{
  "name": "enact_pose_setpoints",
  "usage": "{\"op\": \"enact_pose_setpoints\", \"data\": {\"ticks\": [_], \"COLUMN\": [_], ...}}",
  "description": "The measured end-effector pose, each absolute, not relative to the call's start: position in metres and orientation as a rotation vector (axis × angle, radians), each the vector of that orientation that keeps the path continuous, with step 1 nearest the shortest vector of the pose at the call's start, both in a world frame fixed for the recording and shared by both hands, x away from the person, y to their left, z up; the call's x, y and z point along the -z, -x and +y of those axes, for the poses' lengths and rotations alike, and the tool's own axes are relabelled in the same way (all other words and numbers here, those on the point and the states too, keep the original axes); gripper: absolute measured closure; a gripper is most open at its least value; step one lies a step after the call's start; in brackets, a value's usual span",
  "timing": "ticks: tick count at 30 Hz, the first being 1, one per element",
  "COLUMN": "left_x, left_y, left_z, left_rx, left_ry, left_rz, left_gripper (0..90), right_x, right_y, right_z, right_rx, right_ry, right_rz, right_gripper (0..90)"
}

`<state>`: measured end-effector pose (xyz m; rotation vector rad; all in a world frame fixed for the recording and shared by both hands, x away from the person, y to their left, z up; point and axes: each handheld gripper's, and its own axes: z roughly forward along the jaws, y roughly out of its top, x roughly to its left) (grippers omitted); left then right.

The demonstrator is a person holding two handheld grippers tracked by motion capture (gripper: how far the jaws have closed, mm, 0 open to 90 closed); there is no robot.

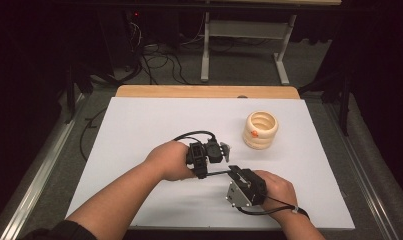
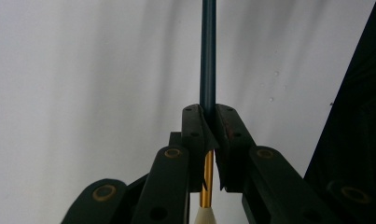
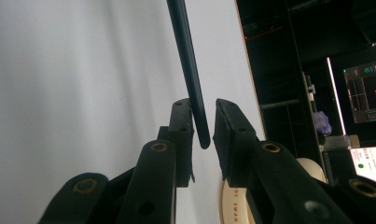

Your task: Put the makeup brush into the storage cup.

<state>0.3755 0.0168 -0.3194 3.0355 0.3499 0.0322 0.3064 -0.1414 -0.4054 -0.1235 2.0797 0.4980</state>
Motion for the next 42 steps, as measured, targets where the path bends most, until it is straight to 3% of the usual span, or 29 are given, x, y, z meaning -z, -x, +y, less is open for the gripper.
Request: {"op": "enact_pose_setpoints", "data": {"ticks": [42], "left_x": [0.3128], "left_y": [-0.376], "left_z": [0.0182], "left_rx": [-0.022], "left_ry": [-3.016], "left_rz": [0.38], "left_gripper": [82.1], "right_x": [0.4091], "right_y": [-0.3041], "right_z": [-0.1348], "right_rx": [-0.462], "right_ry": [0.192], "right_rz": [2.074], "right_gripper": [87.4]}}
